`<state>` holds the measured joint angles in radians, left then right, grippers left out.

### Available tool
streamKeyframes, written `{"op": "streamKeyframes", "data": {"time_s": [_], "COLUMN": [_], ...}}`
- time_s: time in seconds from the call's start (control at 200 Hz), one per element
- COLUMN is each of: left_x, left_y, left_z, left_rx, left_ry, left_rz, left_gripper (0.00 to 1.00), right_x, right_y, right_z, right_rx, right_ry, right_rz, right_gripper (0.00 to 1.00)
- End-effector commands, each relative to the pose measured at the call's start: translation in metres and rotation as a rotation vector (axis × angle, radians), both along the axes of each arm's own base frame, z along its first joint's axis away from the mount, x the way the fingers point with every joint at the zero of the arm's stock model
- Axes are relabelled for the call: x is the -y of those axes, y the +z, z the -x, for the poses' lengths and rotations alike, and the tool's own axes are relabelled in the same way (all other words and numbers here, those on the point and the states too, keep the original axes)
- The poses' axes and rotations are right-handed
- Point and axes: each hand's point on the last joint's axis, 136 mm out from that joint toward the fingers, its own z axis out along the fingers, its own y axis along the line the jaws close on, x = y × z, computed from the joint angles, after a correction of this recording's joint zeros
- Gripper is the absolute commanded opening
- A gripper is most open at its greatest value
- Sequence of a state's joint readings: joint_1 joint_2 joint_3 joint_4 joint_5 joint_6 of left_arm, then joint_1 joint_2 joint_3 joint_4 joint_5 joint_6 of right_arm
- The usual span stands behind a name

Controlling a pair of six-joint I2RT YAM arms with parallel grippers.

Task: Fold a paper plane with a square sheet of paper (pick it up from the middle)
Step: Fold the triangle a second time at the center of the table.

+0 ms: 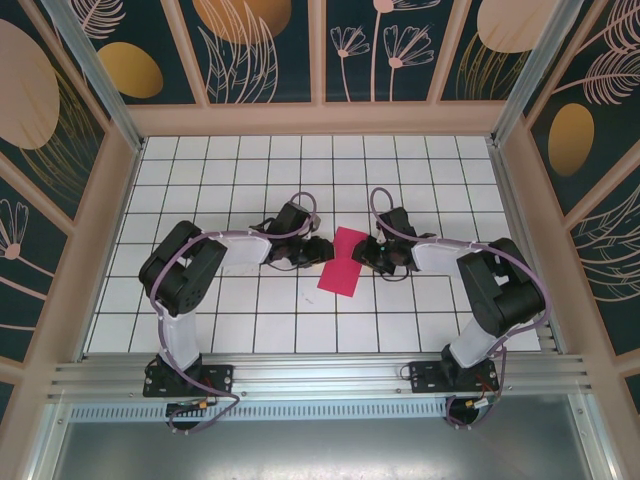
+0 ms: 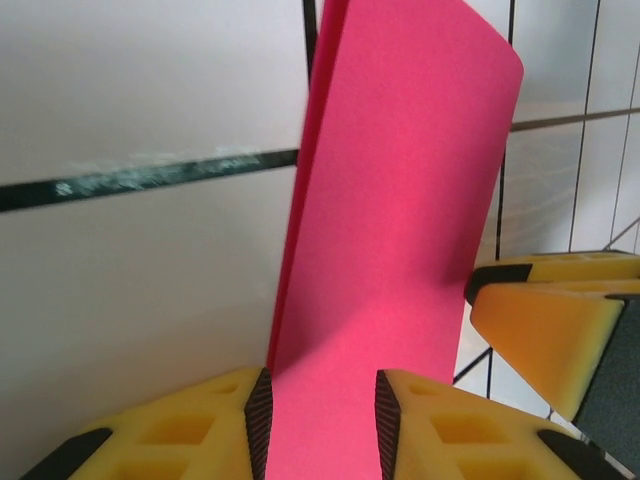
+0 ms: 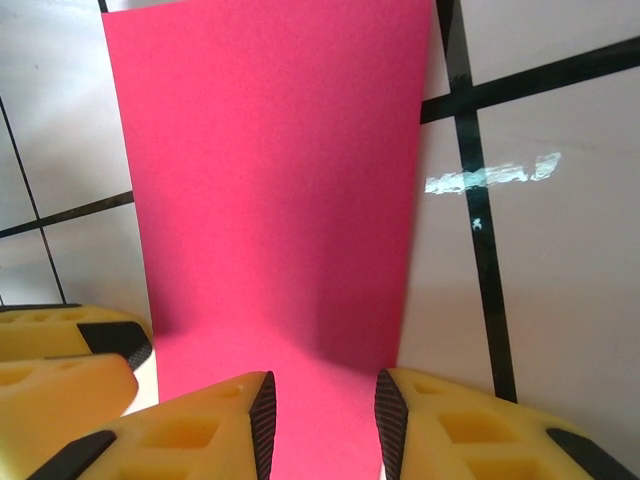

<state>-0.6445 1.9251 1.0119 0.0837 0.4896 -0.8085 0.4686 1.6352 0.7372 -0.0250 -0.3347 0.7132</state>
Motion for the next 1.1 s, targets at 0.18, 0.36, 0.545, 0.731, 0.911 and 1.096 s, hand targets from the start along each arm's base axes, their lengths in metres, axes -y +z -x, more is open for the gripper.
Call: {"op": "streamKeyframes", "data": {"time_s": [0.18, 0.36, 0.545, 0.731, 0.911, 1.096], "left_x": [0.012, 0.007, -0.01, -0.026, -0.031, -0.02], "left_y": [0.006, 0.016, 0.018, 0.016, 0.008, 0.004], "left_z": [0.005, -0.001, -0.008, 0.014, 0.045, 0.065], "left_rx": [-0.009, 0.039, 0.087, 0.044, -0.026, -0.063], "left_ry": [-0.046, -0.017, 0.044, 0.06, 0.048, -0.007], "left_rz": [0.045, 0.03, -0.056, -0.064, -0.04, -0.04], "left_gripper": [0.34, 0.35, 0.37, 0.38, 0.39, 0.39], "right_x": [0.005, 0.006, 0.008, 0.009, 0.009, 0.008], "right_y": [-0.014, -0.013, -0.014, -0.016, -0.017, -0.017], "right_z": [0.012, 0.011, 0.007, 0.007, 0.007, 0.007], "right_rx": [-0.052, -0.05, -0.048, -0.053, -0.054, -0.055], "right_ry": [-0.001, -0.004, -0.002, 0.001, -0.005, -0.002], "right_rz": [0.018, 0.025, 0.058, 0.067, 0.066, 0.066], "right_gripper": [0.35, 0.35, 0.32, 0.29, 0.29, 0.29]}}
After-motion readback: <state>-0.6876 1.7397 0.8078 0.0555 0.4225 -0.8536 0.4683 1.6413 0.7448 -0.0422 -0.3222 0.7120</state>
